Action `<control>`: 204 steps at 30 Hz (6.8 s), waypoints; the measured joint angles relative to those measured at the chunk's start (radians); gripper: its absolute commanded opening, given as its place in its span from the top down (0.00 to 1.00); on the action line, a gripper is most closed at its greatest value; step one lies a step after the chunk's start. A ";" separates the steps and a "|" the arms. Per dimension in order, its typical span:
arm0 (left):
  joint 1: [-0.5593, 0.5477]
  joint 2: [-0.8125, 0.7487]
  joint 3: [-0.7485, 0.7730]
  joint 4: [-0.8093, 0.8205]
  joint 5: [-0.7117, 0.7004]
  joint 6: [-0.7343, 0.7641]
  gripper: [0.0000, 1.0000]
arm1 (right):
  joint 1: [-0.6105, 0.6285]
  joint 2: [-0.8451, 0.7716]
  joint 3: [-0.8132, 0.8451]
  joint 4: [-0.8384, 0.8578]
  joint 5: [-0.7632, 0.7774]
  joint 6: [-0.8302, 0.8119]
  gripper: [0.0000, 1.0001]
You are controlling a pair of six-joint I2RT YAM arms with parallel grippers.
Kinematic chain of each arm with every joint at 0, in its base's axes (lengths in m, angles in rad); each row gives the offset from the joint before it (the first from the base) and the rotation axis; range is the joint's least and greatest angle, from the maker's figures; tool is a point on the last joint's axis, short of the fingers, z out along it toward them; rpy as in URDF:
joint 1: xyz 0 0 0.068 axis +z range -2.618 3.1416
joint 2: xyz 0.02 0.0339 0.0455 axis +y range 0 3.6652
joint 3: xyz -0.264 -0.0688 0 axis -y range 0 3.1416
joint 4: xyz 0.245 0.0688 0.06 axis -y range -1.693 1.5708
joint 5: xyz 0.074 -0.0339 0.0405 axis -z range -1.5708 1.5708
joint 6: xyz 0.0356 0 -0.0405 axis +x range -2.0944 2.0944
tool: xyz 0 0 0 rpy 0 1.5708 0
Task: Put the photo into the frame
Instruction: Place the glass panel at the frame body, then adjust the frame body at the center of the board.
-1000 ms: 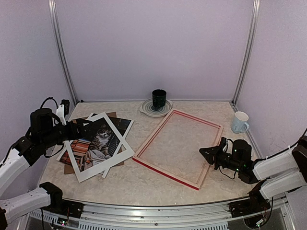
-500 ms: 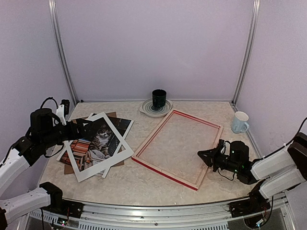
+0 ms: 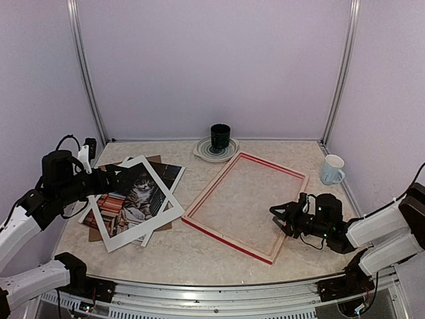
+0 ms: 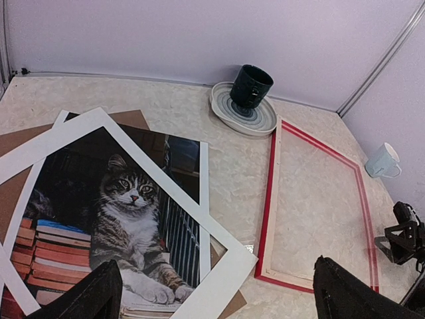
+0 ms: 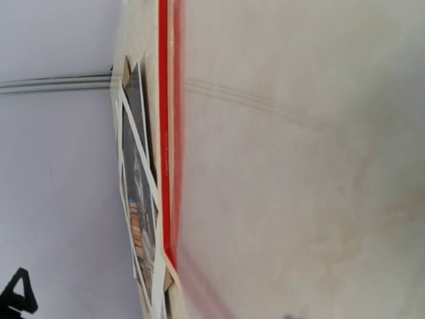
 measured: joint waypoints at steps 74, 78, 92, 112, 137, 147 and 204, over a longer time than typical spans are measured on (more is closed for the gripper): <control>-0.299 0.450 0.216 0.183 -0.132 -0.108 0.01 | -0.153 -0.100 0.536 -1.200 0.243 -0.499 0.07; -0.329 0.666 0.289 0.238 -0.141 -0.109 0.01 | -0.187 -0.058 0.532 -1.155 0.236 -0.506 0.05; -0.367 1.252 0.646 0.261 -0.109 -0.050 0.01 | -0.249 0.004 0.499 -1.046 0.168 -0.526 0.01; -0.459 1.392 0.700 0.238 -0.013 -0.031 0.01 | -0.337 0.138 0.525 -0.985 0.059 -0.590 0.01; -0.597 1.314 0.562 0.309 0.063 -0.116 0.01 | -0.460 0.152 0.625 -1.058 0.110 -0.687 0.01; -0.609 1.300 0.558 0.309 0.073 -0.145 0.01 | -0.495 0.215 0.702 -1.061 0.119 -0.724 0.01; -0.714 1.114 0.290 0.394 0.088 -0.278 0.01 | -0.425 0.329 0.739 -1.036 0.066 -0.785 0.01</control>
